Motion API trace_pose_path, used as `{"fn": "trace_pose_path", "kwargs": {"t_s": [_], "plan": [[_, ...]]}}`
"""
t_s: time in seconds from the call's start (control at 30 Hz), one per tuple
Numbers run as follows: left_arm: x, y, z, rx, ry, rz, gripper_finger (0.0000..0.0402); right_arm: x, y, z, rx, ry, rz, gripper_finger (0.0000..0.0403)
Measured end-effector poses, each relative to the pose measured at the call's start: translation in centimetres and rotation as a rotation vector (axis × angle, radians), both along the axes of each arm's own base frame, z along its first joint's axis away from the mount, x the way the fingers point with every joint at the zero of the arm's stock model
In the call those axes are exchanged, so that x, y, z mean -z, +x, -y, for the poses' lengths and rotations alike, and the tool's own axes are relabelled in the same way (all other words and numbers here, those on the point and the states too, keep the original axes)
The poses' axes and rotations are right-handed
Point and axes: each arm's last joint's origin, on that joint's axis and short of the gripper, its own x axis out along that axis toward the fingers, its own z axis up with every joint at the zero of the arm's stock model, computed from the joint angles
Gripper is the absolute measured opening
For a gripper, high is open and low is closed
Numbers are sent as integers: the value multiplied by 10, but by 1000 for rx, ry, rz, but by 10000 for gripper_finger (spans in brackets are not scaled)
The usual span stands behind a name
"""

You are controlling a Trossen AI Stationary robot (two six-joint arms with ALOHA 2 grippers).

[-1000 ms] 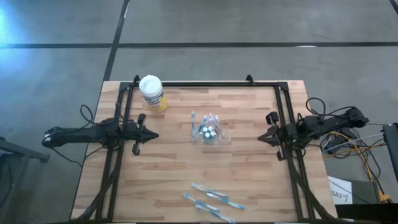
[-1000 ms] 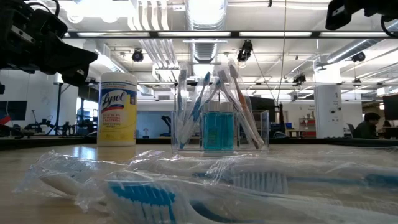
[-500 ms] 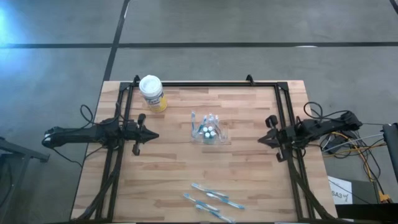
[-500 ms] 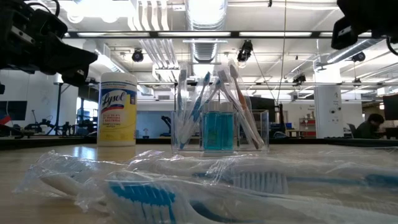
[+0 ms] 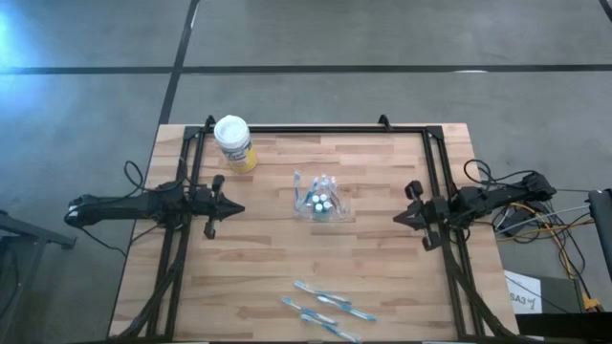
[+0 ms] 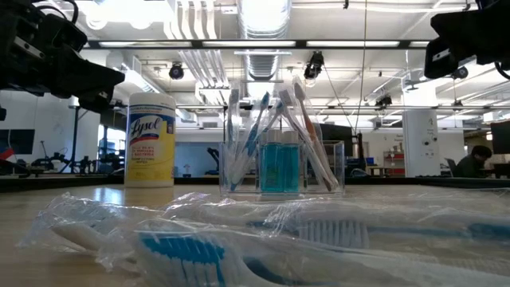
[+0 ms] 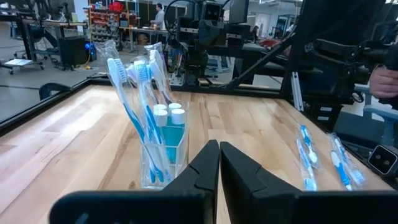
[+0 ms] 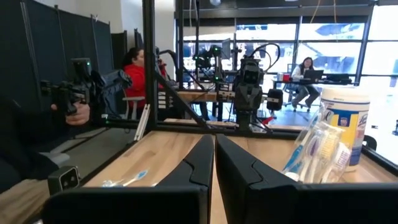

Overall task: Pick & Place toothbrushing station
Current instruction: Put the blue toothbrush into the left compartment of the transparent organizer

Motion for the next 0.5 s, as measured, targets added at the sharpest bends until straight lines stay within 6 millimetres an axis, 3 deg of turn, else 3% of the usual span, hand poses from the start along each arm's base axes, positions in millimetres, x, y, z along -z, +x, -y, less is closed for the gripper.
{"fn": "trace_pose_path", "kwargs": {"t_s": [0.37,0.5], "plan": [[0,0,0,-2,15,0,19,5,1,0,6,-15,-21,12],[0,0,0,-2,15,0,16,3,2,2,88,31,-12,13]]}}
